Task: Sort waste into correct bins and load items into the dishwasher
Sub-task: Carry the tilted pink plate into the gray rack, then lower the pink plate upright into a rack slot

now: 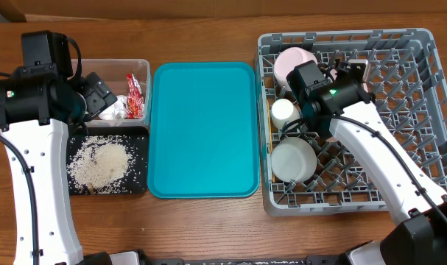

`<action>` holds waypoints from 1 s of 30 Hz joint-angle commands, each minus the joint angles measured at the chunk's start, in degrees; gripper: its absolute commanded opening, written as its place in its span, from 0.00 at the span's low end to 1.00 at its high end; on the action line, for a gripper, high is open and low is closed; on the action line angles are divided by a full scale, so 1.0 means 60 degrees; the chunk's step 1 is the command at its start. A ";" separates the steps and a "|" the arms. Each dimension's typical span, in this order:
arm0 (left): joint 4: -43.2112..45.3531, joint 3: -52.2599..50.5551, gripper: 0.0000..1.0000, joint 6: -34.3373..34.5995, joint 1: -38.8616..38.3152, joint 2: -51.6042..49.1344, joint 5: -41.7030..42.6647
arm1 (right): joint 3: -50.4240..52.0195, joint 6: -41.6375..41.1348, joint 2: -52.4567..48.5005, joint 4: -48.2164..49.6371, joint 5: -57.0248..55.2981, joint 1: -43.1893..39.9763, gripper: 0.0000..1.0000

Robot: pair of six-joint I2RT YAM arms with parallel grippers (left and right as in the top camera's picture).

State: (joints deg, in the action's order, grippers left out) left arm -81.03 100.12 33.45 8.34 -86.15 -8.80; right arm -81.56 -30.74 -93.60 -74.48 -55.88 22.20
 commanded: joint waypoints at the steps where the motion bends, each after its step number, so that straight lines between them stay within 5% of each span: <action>1: 0.0007 0.0018 1.00 -0.0113 -0.0018 -0.0018 -0.0029 | 0.0033 0.0699 -0.0004 0.0415 0.0539 -0.0007 0.04; 5: 0.0007 0.0018 1.00 -0.0113 -0.0018 -0.0018 -0.0029 | 0.0033 0.0707 -0.0004 0.0841 0.0831 -0.0007 0.05; 13: 0.0007 0.0022 1.00 -0.0113 -0.0022 -0.0018 -0.0025 | -0.0015 0.1290 0.0011 0.0849 0.0678 -0.0007 0.35; 25: 0.0007 0.0022 1.00 -0.0113 -0.0018 -0.0018 -0.0025 | -0.1545 0.1384 0.0313 0.0262 0.0372 -0.0007 0.43; 30: 0.0007 0.0022 1.00 -0.0113 -0.0018 -0.0018 -0.0025 | -0.1993 0.1384 0.0678 0.0364 0.1257 -0.0007 0.62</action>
State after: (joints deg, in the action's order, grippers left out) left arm -81.03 100.12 33.45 8.34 -86.15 -8.80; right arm -91.13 -22.20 -92.66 -72.90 -50.96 22.17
